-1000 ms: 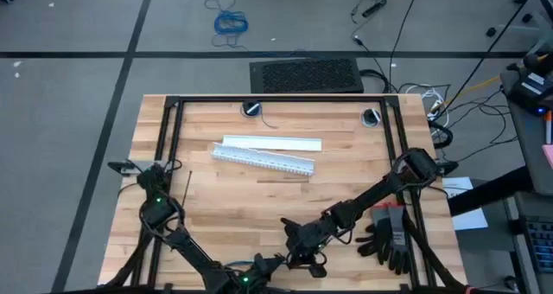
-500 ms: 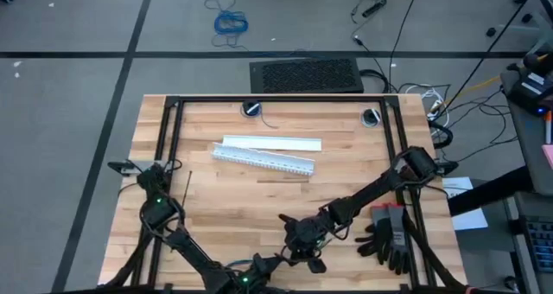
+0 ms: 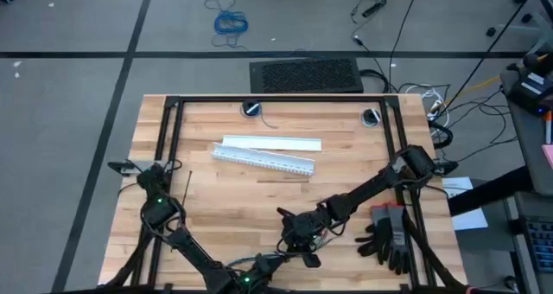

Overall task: Ziptie cables
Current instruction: Wrap the cable wire using a zip tie

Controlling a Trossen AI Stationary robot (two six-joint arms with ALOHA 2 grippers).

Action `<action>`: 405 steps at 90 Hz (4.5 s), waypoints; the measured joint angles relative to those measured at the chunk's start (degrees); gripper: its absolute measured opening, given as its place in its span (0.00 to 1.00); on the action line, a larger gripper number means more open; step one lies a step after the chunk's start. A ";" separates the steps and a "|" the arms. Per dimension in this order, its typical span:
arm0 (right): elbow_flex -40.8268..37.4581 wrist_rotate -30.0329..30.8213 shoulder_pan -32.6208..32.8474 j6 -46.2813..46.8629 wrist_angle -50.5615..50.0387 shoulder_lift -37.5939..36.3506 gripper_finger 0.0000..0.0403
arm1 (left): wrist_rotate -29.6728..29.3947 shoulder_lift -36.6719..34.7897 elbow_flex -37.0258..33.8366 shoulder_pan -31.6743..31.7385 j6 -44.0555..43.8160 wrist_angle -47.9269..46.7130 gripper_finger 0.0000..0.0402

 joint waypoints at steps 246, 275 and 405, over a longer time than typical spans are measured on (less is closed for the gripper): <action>-0.02 26.01 -0.97 -14.17 -4.52 -8.85 0.00 | 5.13 -0.17 -5.86 -0.97 -20.59 -3.48 0.00; 0.00 29.11 -0.47 -14.27 -6.19 -7.80 0.00 | 3.27 -0.65 -6.20 -1.01 -64.08 -22.90 0.00; 0.07 49.57 3.85 -9.02 0.16 -6.43 0.00 | 5.25 -7.19 -5.55 2.87 -108.08 -29.84 0.45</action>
